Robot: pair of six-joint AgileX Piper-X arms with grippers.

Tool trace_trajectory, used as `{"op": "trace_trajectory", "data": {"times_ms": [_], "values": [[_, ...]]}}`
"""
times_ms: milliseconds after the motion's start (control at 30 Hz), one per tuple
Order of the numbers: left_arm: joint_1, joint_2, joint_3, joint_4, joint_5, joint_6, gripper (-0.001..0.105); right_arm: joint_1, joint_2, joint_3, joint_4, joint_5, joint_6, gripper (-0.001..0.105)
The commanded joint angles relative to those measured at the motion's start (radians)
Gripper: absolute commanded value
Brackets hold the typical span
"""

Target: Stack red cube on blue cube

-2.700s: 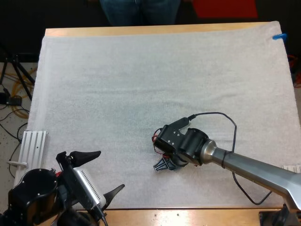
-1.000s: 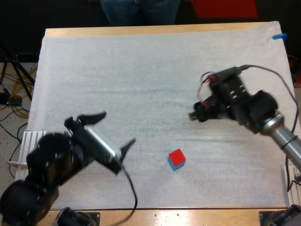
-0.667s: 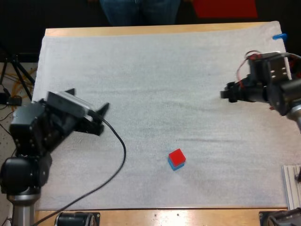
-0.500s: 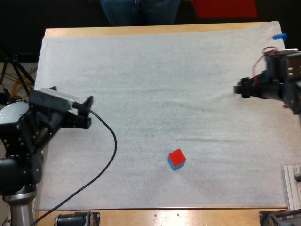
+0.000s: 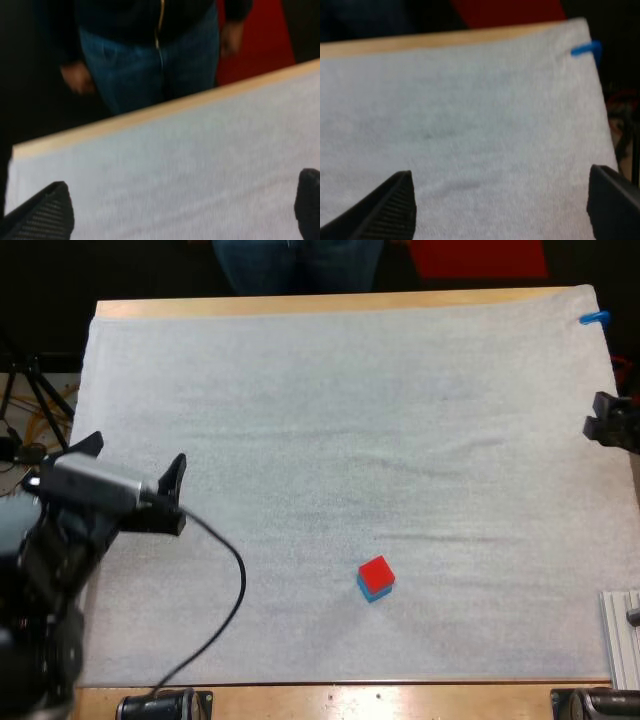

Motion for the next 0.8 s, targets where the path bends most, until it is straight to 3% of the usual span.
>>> {"op": "trace_trajectory", "data": {"times_ms": [0,300,533,767], "values": [[-0.013,-0.039,-0.011,-0.011,0.013,-0.003,0.087,0.002,-0.046,-0.005,0.002,-0.009,-0.013,0.069],[-0.093,-0.26,-0.008,0.023,0.01,-0.001,0.087,0.061,-0.263,0.041,-0.006,0.046,-0.004,0.069],[-0.093,-0.387,-0.005,0.118,0.01,0.015,0.087,0.061,-0.499,0.238,-0.007,0.075,0.023,0.069],[-0.093,-0.521,0.049,0.236,0.01,0.024,0.087,0.061,-0.758,0.376,0.016,0.085,0.033,0.069]]}}
